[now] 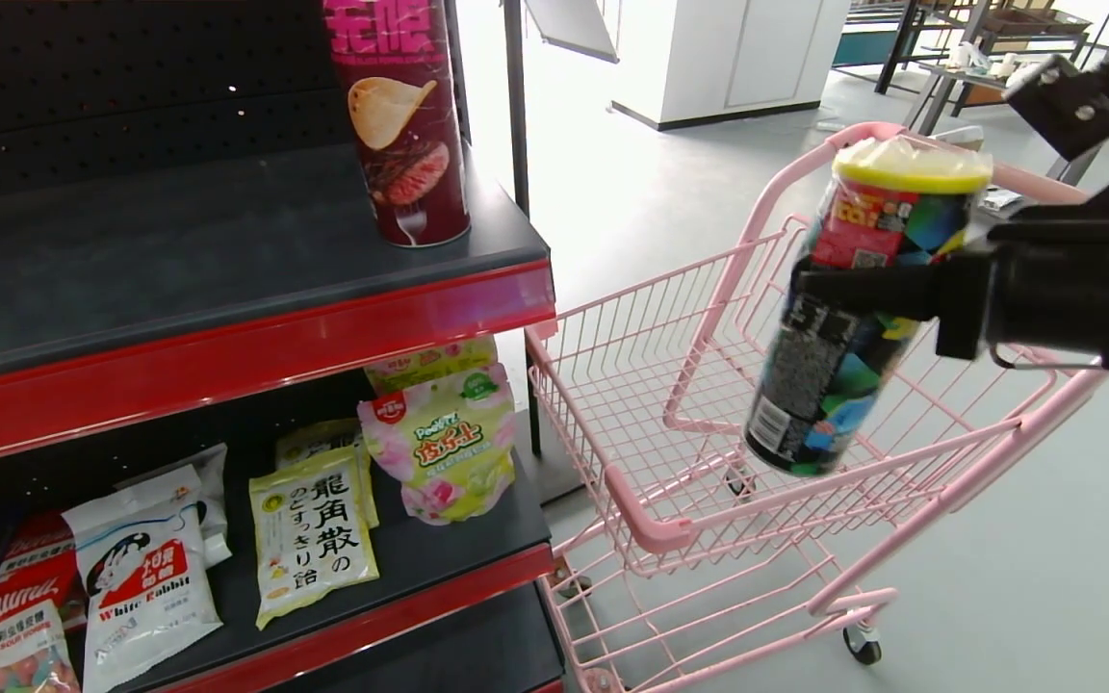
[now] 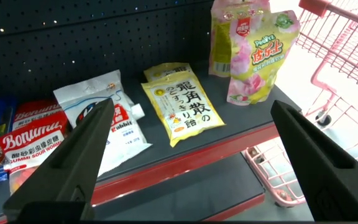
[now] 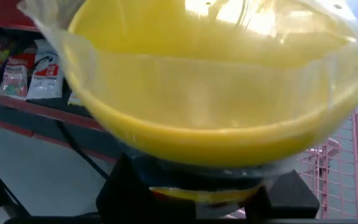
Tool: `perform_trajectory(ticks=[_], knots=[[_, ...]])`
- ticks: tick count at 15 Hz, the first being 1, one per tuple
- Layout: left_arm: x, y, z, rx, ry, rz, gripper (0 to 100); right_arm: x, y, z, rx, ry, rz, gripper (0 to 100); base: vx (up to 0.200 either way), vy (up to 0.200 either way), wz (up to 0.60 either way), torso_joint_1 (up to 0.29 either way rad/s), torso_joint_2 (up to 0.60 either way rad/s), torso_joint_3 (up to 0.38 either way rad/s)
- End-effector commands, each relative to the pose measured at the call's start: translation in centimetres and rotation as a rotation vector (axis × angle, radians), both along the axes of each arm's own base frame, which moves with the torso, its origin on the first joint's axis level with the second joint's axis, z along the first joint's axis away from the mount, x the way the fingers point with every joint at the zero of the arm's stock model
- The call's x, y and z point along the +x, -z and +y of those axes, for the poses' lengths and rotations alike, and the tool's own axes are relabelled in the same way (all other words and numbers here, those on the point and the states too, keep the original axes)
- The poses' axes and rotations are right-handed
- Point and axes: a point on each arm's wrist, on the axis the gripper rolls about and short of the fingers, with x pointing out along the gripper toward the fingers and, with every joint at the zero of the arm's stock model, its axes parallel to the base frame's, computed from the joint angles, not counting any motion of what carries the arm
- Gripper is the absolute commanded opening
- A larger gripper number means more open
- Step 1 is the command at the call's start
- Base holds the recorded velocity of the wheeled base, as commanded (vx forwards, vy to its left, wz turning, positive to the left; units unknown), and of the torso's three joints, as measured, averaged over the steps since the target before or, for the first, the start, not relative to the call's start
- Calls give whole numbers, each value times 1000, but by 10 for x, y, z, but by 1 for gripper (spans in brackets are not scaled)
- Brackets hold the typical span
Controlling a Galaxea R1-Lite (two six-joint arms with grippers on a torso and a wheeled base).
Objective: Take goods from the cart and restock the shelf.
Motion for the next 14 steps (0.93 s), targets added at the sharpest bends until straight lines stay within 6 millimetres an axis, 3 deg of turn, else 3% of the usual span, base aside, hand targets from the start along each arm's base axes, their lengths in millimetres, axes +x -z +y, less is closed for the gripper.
perform_trajectory(ticks=[1,7,14], knots=[[0,0,0,0,-1,1,100,-29,-12,-11,11,-29,-62,0,0,0,0,0,0,0],[0,0,0,0,-1,1,100,-17,3,6,-30,-91,-19,0,0,0,0,0,0,0],[0,0,0,0,1,1,100,-16,9,6,-39,-86,1,0,0,0,0,15,-65,-57]])
